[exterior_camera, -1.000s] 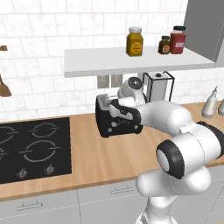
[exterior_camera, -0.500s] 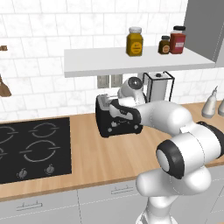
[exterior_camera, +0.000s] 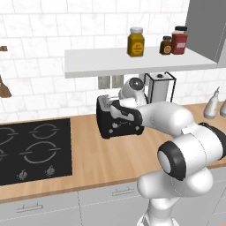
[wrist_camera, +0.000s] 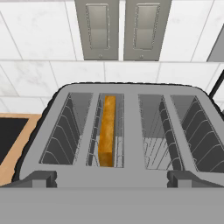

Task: Start the toaster. Once the lever pops up, take the bread to the plate on the dining counter.

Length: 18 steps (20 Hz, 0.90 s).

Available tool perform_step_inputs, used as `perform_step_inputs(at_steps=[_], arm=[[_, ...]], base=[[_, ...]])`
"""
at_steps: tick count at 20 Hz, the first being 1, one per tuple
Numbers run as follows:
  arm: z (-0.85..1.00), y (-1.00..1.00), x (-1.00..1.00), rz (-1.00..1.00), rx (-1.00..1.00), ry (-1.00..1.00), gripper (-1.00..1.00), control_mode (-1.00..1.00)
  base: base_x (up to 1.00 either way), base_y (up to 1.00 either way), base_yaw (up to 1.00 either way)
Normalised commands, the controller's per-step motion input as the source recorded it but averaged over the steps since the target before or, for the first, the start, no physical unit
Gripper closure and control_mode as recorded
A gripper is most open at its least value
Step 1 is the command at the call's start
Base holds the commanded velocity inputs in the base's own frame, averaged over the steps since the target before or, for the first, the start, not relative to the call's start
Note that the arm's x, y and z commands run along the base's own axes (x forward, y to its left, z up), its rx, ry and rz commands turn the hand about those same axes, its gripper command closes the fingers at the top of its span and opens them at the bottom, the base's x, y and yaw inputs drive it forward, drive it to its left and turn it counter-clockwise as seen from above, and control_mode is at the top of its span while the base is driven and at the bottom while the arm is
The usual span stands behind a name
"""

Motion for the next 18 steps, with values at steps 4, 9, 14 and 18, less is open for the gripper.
perform_step_inputs(at_steps=[4,9,14,18], arm=[[0.00,0.00,0.00,0.00,0.00,0.00,-1.00,-1.00],[0.00,0.00,0.00,0.00,0.00,0.00,-1.00,-1.00],[0.00,0.00,0.00,0.00,0.00,0.00,-1.00,-1.00],[0.00,0.00,0.00,0.00,0.00,0.00,-1.00,-1.00]], base=[[0.00,0.00,0.00],[0.00,0.00,0.00],[0.00,0.00,0.00],[0.00,0.00,0.00]])
